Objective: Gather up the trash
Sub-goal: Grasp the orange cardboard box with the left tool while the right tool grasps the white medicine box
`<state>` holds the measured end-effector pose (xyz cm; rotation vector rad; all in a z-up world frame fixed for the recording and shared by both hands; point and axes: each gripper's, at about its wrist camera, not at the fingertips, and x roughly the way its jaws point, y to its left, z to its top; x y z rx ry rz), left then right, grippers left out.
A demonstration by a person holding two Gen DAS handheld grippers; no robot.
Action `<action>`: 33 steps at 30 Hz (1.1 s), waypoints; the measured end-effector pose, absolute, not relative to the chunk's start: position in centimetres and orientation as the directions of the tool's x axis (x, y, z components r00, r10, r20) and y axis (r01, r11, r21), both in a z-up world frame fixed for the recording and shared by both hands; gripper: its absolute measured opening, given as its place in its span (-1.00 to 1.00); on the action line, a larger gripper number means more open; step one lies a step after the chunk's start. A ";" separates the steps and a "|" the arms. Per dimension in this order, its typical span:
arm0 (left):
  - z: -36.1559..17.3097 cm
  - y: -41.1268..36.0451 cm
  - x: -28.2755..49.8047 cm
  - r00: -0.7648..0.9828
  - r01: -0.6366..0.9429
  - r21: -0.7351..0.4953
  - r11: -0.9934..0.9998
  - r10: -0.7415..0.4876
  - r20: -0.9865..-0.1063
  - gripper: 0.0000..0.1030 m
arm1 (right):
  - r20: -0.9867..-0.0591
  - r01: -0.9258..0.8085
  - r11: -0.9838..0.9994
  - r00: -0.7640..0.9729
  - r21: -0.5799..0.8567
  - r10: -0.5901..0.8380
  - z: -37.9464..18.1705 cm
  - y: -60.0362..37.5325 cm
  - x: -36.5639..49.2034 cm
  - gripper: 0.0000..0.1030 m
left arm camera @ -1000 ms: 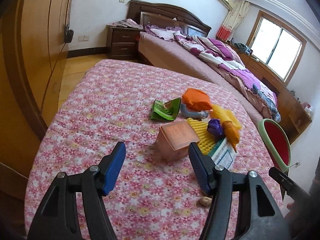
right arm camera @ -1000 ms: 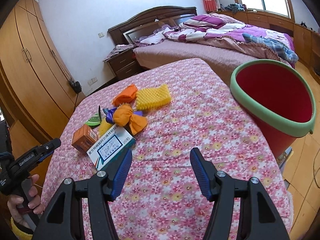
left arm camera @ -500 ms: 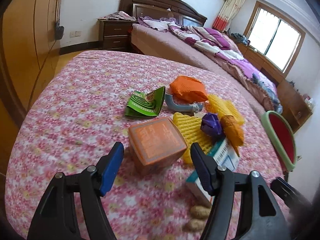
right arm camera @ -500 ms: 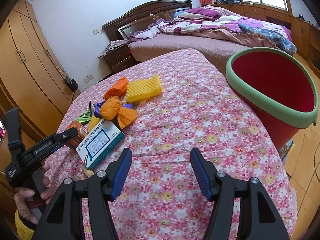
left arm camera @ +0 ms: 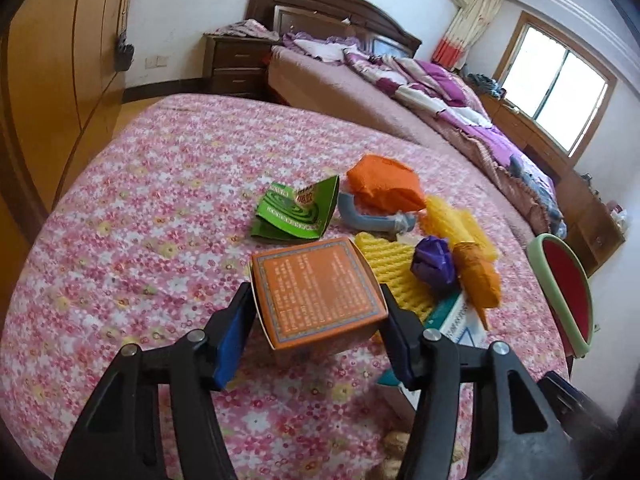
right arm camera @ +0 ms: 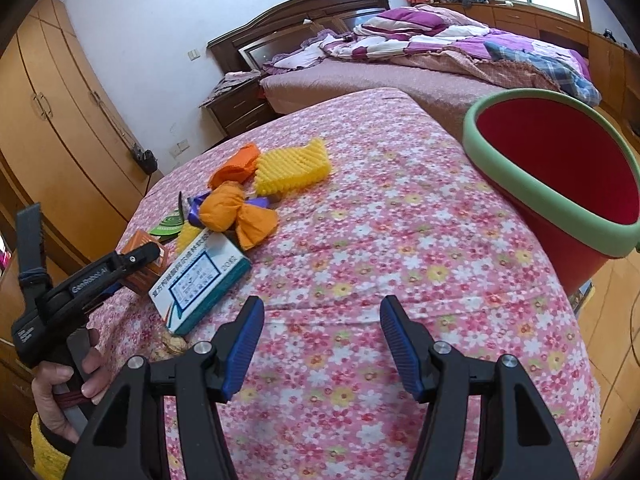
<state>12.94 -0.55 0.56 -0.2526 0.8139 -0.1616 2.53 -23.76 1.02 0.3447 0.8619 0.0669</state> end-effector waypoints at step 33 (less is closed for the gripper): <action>1.9 7.1 11.1 0.711 0.150 -0.325 0.934 -0.330 -0.621 0.17 | -0.831 0.200 0.941 0.542 0.273 0.126 -0.7 -12.0 9.4 0.74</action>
